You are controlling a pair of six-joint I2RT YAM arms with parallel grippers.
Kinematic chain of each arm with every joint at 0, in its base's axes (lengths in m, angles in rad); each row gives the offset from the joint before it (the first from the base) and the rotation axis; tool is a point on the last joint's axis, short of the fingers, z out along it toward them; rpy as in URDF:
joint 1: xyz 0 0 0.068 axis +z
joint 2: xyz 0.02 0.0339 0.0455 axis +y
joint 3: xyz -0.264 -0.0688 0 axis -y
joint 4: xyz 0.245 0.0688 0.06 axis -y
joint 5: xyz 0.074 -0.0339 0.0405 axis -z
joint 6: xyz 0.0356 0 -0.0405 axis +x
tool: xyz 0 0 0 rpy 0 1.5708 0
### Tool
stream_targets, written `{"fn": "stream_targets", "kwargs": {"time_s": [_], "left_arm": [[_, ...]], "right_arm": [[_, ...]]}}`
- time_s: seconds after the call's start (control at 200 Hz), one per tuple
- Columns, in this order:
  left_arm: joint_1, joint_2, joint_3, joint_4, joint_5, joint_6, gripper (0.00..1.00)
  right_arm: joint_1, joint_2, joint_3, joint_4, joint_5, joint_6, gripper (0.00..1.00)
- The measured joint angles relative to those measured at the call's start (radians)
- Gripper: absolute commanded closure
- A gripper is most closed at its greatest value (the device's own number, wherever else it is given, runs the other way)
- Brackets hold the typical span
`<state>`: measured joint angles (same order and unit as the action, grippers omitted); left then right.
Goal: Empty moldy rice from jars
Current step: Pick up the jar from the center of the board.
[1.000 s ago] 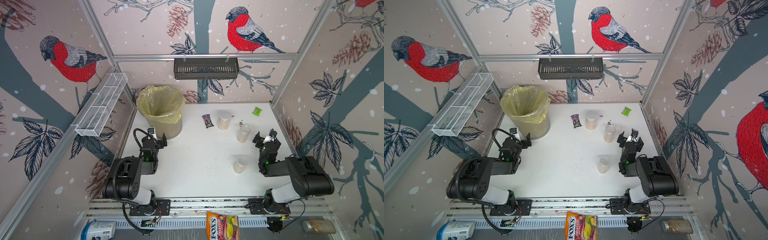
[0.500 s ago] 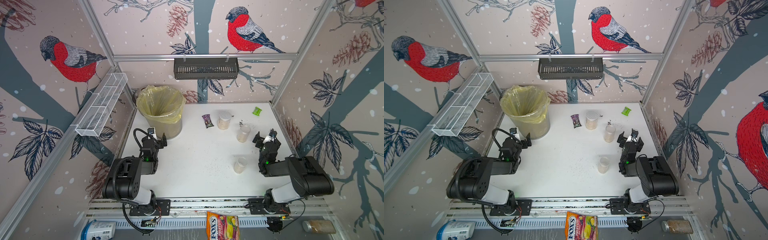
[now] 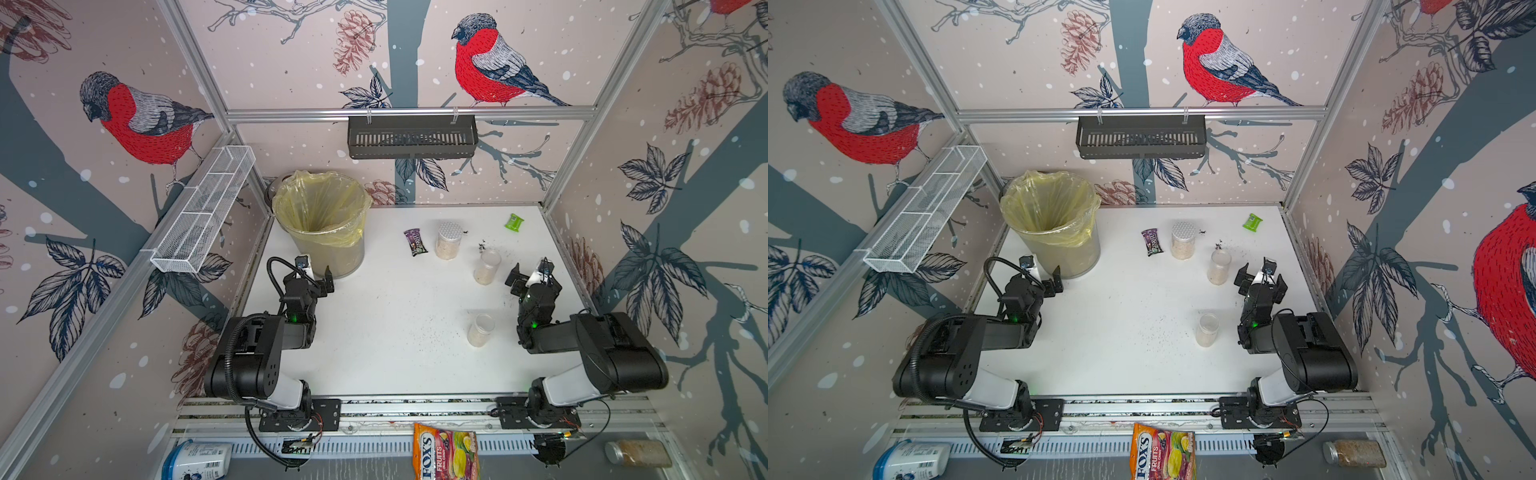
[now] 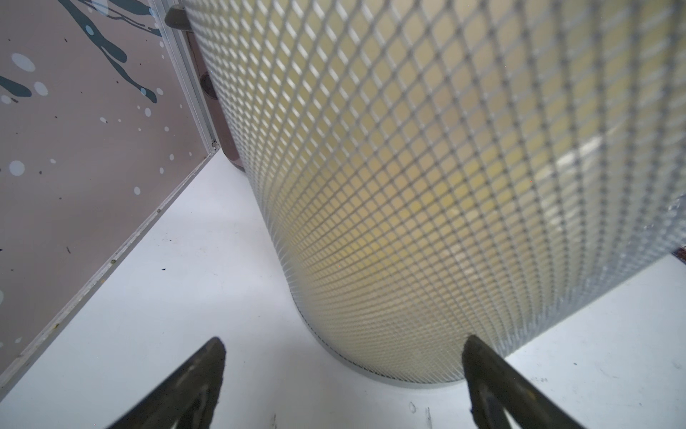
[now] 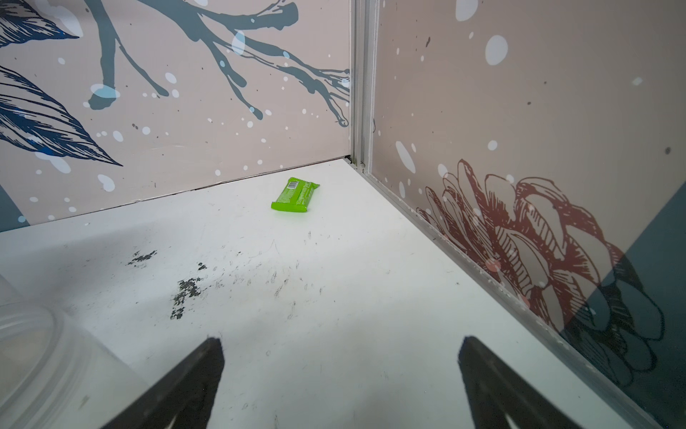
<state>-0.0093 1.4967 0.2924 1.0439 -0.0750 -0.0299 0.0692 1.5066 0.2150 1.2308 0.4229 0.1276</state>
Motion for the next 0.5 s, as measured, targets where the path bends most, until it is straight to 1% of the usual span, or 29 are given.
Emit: {"fn": "stream_targets", "kwargs": {"time_s": [0.375, 0.415, 0.5], "left_arm": [[0.0, -0.004, 0.002, -0.003, 0.005, 0.002, 0.02], [0.0, -0.012, 0.014, -0.02, 0.019, 0.005, 0.02], [-0.007, -0.037, 0.077, -0.14, 0.03, 0.03, 0.02]], "right_arm": [[0.003, -0.024, -0.015, 0.006, 0.008, 0.0, 0.0], [0.006, -0.03, -0.025, 0.008, 0.009, 0.0, 0.0], [0.015, -0.049, -0.046, 0.012, 0.012, -0.001, 0.0]]}}
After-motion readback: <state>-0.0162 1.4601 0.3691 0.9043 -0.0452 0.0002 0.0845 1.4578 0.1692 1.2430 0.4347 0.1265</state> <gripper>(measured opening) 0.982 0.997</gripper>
